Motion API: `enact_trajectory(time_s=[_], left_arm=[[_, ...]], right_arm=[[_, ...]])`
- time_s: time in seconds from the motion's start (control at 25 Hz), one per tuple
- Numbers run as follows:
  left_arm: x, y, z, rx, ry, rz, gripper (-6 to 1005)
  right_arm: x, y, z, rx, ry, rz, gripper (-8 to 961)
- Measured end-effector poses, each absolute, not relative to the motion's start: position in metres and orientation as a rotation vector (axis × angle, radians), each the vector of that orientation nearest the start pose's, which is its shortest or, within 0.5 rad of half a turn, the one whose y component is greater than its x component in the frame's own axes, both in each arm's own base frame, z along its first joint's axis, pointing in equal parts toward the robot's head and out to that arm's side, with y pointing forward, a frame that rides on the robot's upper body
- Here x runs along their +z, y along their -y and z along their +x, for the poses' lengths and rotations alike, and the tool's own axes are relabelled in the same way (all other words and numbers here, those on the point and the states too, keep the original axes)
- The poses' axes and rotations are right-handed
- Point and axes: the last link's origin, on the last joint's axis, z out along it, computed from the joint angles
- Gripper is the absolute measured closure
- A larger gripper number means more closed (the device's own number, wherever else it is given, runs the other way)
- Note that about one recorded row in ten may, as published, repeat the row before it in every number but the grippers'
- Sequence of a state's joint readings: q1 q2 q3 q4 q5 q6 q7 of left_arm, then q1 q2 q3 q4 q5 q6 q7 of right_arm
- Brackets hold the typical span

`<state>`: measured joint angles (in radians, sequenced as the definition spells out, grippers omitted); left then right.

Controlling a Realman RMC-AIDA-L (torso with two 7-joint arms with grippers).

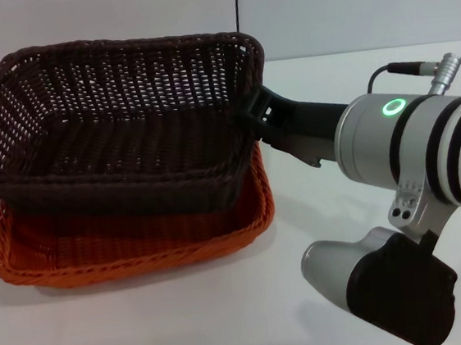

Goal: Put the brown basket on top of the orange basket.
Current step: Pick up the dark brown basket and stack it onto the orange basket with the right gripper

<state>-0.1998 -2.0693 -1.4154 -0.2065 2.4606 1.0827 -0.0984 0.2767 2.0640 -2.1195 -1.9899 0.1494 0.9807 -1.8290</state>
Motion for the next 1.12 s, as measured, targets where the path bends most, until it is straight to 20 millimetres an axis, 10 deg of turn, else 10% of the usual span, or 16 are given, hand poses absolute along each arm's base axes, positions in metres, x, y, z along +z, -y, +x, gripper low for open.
enact_trajectory(time_s=[1.12], left_arm=[[0.057,-0.249,-0.431,-0.483,0.728,-1.068,208]], right_arm=[[-0.032,-0.269,0.050,-0.650,1.746,-1.794,724]])
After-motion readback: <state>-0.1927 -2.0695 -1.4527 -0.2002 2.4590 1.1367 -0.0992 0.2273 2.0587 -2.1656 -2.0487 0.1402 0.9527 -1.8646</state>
